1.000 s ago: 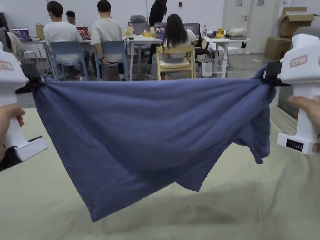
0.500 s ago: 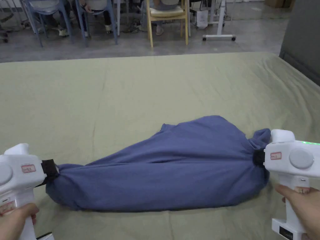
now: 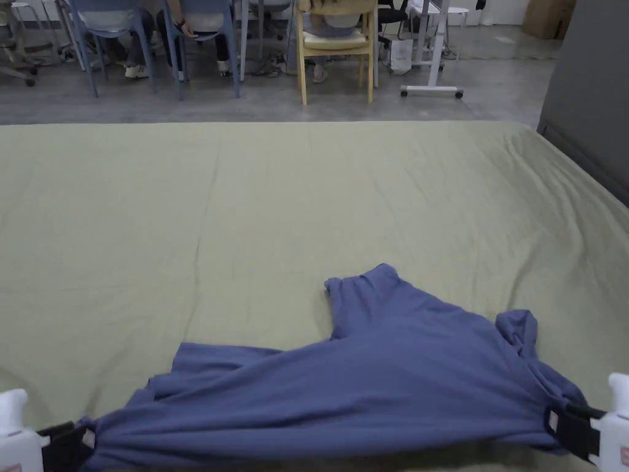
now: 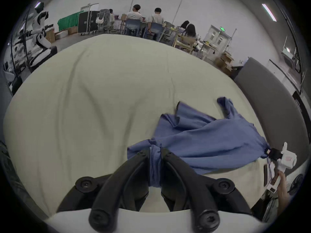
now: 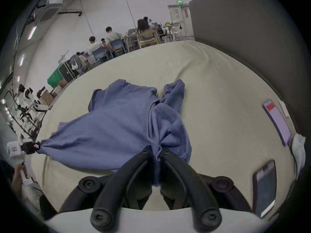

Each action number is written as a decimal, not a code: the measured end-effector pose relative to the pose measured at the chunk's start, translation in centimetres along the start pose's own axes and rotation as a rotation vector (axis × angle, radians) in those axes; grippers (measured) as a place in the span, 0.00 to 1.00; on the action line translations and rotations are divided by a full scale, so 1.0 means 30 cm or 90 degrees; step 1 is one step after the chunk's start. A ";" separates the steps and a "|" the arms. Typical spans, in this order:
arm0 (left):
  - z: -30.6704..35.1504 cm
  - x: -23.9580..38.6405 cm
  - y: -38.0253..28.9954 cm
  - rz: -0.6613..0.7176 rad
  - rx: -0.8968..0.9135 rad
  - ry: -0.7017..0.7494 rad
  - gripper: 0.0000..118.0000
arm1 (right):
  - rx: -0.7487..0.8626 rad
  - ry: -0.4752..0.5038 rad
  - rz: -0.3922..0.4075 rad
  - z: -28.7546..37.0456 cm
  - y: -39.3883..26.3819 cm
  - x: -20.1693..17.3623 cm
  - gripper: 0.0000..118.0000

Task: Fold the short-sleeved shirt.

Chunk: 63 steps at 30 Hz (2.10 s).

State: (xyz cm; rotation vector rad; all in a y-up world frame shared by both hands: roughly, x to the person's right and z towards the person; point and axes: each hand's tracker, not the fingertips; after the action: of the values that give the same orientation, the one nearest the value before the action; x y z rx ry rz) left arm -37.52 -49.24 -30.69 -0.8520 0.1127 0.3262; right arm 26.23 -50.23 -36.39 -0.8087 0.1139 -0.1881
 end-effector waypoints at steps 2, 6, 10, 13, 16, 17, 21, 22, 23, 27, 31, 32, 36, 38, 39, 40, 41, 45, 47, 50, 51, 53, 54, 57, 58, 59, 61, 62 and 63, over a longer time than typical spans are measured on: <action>0.007 -0.008 -0.069 -0.003 -0.023 0.004 0.08 | -0.019 0.006 -0.007 0.038 -0.053 0.002 0.06; 0.000 0.007 -0.140 -0.007 -0.047 0.026 0.08 | -0.056 -0.010 0.035 0.063 -0.127 -0.024 0.06; -0.006 0.040 -0.119 -0.029 -0.099 0.050 0.38 | -0.065 -0.041 0.078 0.061 -0.096 -0.063 0.44; 0.075 0.074 -0.117 -0.072 -0.061 0.063 0.67 | -0.061 -0.012 0.096 0.128 -0.051 -0.108 0.93; 0.261 0.144 -0.102 -0.095 0.009 0.085 0.67 | -0.009 -0.015 0.122 0.222 -0.034 -0.141 0.93; 0.322 0.165 -0.102 -0.094 0.036 0.081 0.68 | 0.009 -0.012 0.134 0.263 -0.031 -0.168 0.93; 0.541 0.250 -0.136 -0.098 0.142 0.094 0.68 | 0.066 -0.013 0.179 0.437 -0.038 -0.303 0.93; 0.567 0.269 -0.165 -0.105 0.151 0.117 0.68 | 0.076 -0.004 0.185 0.467 -0.054 -0.328 0.90; 0.576 0.256 -0.189 -0.108 0.141 0.117 0.68 | 0.085 0.005 0.189 0.490 -0.069 -0.348 0.75; 0.611 0.275 -0.273 -0.064 0.142 0.105 0.00 | 0.103 0.031 0.152 0.514 -0.145 -0.387 0.03; 0.569 0.264 -0.292 -0.101 0.093 0.125 0.00 | 0.077 0.034 0.173 0.507 -0.158 -0.418 0.03; 0.561 0.263 -0.284 -0.095 0.092 0.116 0.00 | 0.074 0.036 0.175 0.506 -0.158 -0.421 0.03; 0.491 0.229 -0.218 -0.004 0.084 0.044 0.56 | 0.066 0.053 0.169 0.496 -0.154 -0.431 0.03; 0.373 0.189 -0.171 0.028 0.045 0.038 0.80 | 0.062 0.059 0.172 0.486 -0.151 -0.444 0.03; 0.312 0.151 -0.145 0.037 0.040 0.042 0.80 | 0.059 0.058 0.177 0.481 -0.148 -0.450 0.03; 0.245 0.129 -0.123 0.052 0.016 0.058 0.80 | 0.055 0.055 0.182 0.476 -0.145 -0.455 0.03; 0.188 0.113 -0.109 0.057 -0.002 0.070 0.80 | 0.052 0.053 0.187 0.466 -0.145 -0.456 0.03; -0.046 0.029 -0.084 0.052 -0.062 0.075 0.80 | 0.029 0.037 0.192 0.424 -0.140 -0.457 0.03; -0.111 0.022 -0.093 0.038 -0.084 0.087 0.74 | 0.015 0.028 0.196 0.397 -0.138 -0.456 0.03; -0.128 -0.001 -0.121 0.067 -0.088 0.039 0.51 | -0.006 0.020 0.200 0.358 -0.135 -0.458 0.03; -0.079 0.014 -0.131 0.055 -0.058 0.049 0.51 | -0.011 0.017 0.202 0.348 -0.136 -0.461 0.03; -0.024 0.027 -0.136 0.071 -0.022 0.011 0.07 | -0.020 0.015 0.207 0.328 -0.141 -0.466 0.03; 0.005 0.045 -0.147 0.060 -0.013 0.020 0.07 | -0.026 0.018 0.208 0.317 -0.146 -0.467 0.03; 0.053 0.089 -0.146 0.006 0.002 0.038 0.07 | -0.040 0.028 0.210 0.284 -0.148 -0.477 0.03; 0.065 0.099 -0.133 0.008 0.003 0.032 0.07 | -0.041 0.032 0.209 0.277 -0.147 -0.480 0.03; 0.076 0.108 -0.122 0.014 0.009 0.028 0.07 | -0.042 0.041 0.208 0.272 -0.142 -0.484 0.03; 0.093 0.115 -0.111 0.023 0.016 0.011 0.07 | -0.037 0.057 0.206 0.265 -0.119 -0.494 0.03; 0.107 0.123 -0.107 0.030 0.026 0.005 0.07 | -0.034 0.068 0.209 0.258 -0.095 -0.499 0.03; 0.113 0.120 -0.095 0.033 0.039 -0.008 0.07 | -0.027 0.074 0.208 0.243 -0.057 -0.503 0.03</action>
State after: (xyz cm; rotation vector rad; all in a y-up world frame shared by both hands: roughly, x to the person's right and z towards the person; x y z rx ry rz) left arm -33.28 -47.58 -27.23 -0.7875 0.1318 0.3745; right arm 12.53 -43.05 -29.70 -0.8104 0.3581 0.0760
